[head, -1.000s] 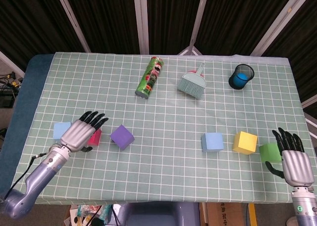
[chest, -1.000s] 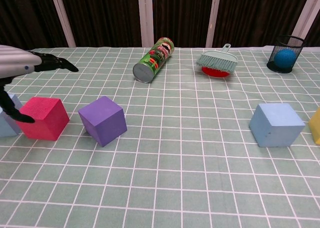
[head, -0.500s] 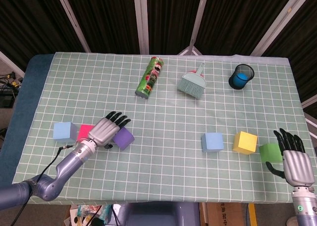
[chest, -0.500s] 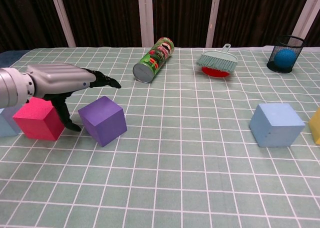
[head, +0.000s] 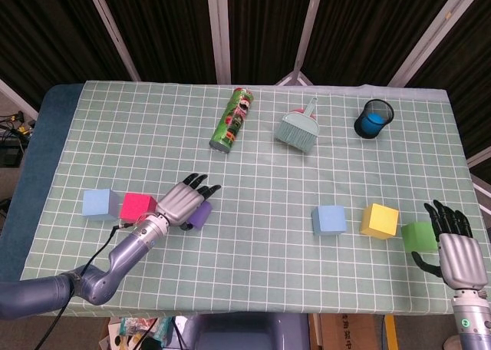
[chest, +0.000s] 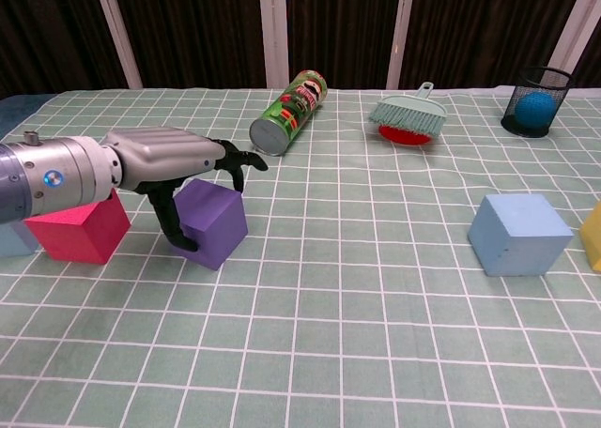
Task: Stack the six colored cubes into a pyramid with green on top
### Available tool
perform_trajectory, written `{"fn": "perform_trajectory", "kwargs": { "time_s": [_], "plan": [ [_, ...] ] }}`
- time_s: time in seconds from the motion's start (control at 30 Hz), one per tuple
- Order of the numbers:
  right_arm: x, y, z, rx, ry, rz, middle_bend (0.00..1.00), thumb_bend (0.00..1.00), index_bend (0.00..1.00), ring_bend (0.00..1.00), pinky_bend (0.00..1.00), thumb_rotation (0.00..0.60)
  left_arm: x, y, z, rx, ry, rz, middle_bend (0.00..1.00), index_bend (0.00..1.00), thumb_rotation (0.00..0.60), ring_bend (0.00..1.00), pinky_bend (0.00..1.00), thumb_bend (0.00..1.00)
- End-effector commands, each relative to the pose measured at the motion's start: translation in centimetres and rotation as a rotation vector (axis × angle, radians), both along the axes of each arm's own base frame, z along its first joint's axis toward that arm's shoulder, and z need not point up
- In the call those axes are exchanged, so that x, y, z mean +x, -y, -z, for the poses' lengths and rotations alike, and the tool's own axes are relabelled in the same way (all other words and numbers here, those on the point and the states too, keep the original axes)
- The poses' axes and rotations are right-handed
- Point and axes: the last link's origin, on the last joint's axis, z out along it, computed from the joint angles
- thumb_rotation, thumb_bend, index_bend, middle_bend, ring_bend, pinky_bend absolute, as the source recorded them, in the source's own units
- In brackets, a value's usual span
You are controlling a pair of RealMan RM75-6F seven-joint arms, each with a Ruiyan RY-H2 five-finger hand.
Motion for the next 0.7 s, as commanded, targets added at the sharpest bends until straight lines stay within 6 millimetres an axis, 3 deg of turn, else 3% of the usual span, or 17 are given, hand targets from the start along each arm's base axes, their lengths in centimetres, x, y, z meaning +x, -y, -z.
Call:
{"fn": "perform_trajectory", "kwargs": {
  "time_s": [0.03, 0.47, 0.7],
  "plan": [
    [0.0, 0.0, 0.0, 0.001, 0.001, 0.002, 0.0, 0.27, 0.0, 0.0, 0.0, 0.6, -0.1, -0.2, -0.1, 0.005, 0.001, -0.006, 0.26, 0.0, 0.6, 0.01, 0.07, 0.09],
    [0.0, 0.0, 0.1, 0.009, 0.004, 0.015, 0.0, 0.27, 0.0, 0.0, 0.0, 0.6, -1.0, -1.1, -1.0, 0.034, -0.008, -0.033, 0.25, 0.0, 0.6, 0.01, 0.07, 0.09],
    [0.0, -0.1, 0.2, 0.011, 0.004, 0.016, 0.0, 0.27, 0.0, 0.0, 0.0, 0.6, -1.1, -1.0, -1.1, 0.032, 0.0, -0.04, 0.36, 0.0, 0.6, 0.03, 0.07, 0.14]
  ]
}}
